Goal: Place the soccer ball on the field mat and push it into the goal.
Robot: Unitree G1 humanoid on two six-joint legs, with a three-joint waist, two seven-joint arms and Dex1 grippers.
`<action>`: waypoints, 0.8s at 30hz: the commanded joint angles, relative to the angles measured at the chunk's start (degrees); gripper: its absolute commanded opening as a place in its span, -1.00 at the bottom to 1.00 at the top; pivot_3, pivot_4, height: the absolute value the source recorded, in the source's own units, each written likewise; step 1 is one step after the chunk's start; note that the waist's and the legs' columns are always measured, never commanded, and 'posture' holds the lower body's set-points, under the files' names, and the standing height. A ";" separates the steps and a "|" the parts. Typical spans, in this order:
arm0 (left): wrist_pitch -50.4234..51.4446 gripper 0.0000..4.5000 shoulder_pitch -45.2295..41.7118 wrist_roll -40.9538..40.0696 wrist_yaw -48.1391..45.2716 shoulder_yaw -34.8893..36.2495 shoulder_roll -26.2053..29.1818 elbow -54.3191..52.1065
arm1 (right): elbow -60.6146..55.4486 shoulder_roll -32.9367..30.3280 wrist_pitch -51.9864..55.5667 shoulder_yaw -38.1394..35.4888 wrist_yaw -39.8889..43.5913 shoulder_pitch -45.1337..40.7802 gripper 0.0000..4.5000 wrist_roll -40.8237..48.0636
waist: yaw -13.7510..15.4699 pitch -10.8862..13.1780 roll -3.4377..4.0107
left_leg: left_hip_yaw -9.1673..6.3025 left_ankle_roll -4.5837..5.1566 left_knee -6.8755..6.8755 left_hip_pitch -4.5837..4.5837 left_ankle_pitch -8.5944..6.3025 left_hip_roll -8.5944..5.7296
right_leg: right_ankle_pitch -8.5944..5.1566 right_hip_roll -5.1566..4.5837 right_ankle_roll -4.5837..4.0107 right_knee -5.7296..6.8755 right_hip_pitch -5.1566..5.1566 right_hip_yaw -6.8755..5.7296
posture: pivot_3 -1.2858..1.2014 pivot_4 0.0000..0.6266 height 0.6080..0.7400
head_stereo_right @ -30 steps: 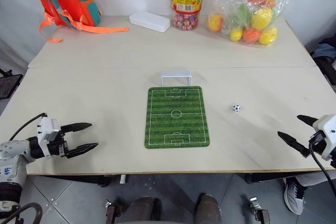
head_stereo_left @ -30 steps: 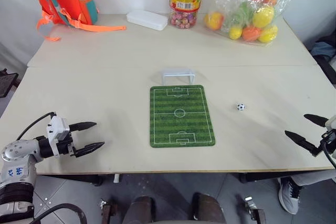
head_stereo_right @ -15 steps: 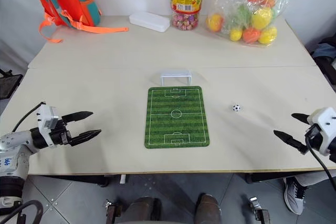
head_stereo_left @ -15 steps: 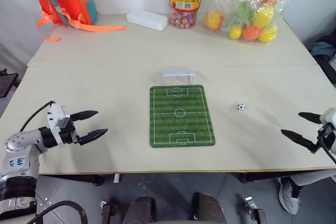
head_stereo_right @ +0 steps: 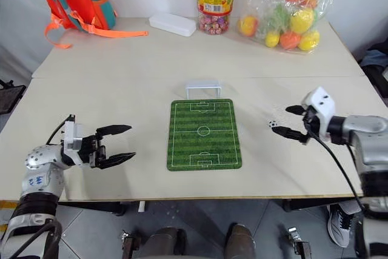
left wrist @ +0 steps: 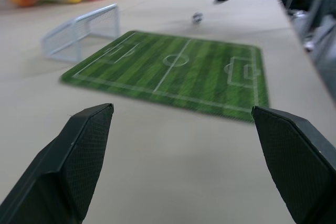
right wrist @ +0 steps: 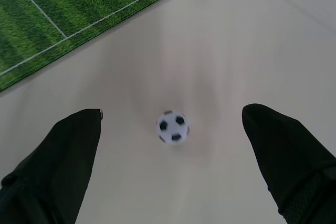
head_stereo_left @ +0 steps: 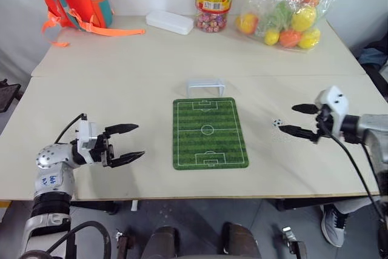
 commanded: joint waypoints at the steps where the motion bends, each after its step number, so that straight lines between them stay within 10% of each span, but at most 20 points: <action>1: -0.75 1.00 0.05 -1.03 -0.86 0.83 0.41 -1.00 | 7.03 1.61 -4.75 1.90 2.06 -4.18 0.99 -2.60 | -0.22 0.00 0.00 | -0.01 0.00 0.02 -0.11 0.00 0.00 | 0.00 0.00 0.00 0.02 -0.10 0.00 | 0.03 -0.52 1.00; 8: -0.01 1.00 2.89 -1.83 0.39 1.75 0.56 -4.76 | 18.89 5.46 -10.44 4.90 3.19 -10.18 0.99 -6.97 | -1.18 0.00 0.00 | -0.05 0.00 0.16 -0.46 0.00 0.00 | 0.00 -0.01 0.00 0.15 -0.38 -0.02 | 0.03 -0.52 1.00; 20: 0.28 1.00 5.24 -2.17 2.26 3.33 1.07 -7.06 | 23.49 5.84 -14.33 3.85 3.68 -12.54 -0.62 -7.81 | -1.31 0.00 0.00 | -0.05 0.00 0.31 -0.41 0.00 0.01 | 0.01 -0.01 -0.02 0.26 -0.33 0.02 | 0.03 -0.52 1.00; 24: 0.20 1.00 4.75 -2.57 0.83 2.71 0.88 -6.99 | 16.00 5.00 -10.65 3.49 4.43 -12.61 -0.63 -6.52 | -1.33 0.00 0.01 | -0.04 0.00 0.33 -0.42 0.00 0.01 | 0.02 -0.01 -0.03 0.30 -0.36 0.04 | 0.03 -0.52 1.00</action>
